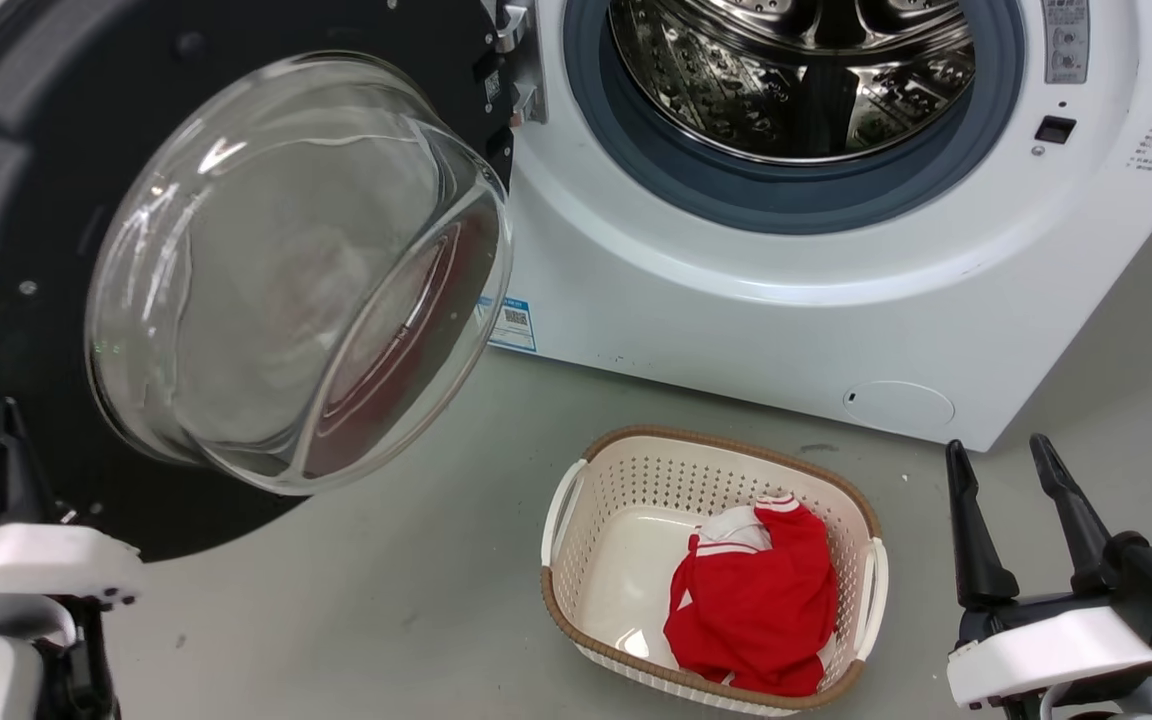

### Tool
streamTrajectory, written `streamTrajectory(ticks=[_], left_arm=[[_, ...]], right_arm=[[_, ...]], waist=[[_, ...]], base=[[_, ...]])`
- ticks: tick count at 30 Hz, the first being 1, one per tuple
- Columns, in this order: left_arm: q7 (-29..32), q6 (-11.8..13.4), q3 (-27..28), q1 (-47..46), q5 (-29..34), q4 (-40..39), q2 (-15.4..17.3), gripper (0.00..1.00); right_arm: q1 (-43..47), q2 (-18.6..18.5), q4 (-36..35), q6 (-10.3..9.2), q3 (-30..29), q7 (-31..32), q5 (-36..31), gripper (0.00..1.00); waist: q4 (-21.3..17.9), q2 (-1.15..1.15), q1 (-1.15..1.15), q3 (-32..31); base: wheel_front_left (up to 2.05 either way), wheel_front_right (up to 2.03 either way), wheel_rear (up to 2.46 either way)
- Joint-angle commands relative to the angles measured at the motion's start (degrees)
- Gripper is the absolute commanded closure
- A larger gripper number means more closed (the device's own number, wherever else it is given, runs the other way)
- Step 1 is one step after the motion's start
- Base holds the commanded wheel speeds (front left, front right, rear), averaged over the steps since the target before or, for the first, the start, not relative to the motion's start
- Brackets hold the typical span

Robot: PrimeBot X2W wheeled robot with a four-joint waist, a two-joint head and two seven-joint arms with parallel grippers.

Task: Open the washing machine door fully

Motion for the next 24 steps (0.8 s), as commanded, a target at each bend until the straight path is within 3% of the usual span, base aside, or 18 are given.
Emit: streamTrajectory(ticks=[1, 13, 24], left_arm=[[-0.2, 0.0, 1.1, -1.1, -0.5, 1.2, 0.6, 1.0], [-0.5, -4.2, 8.5, -7.4, -0.1, 12.5, 3.3, 1.0], [-0.5, -6.8, 12.4, -9.3, 4.4, 15.3, 1.5, 1.0]], right_arm=[[-0.9, 0.1, -0.3, -0.04, 0.0, 0.0, -0.4, 0.0], [-2.0, 0.1, -1.5, -0.04, 0.6, 0.1, -1.1, 0.0], [-2.2, 0.1, -1.2, -0.04, 0.4, -0.1, -0.7, 0.0]], waist=[[-0.1, 0.0, 0.0, 0.6], [-1.7, 0.0, 0.0, 3.2], [-2.3, 0.0, 0.0, 3.0]], base=[[0.0, 0.0, 0.0], [0.0, 0.0, 0.0], [0.0, 0.0, 0.0]])
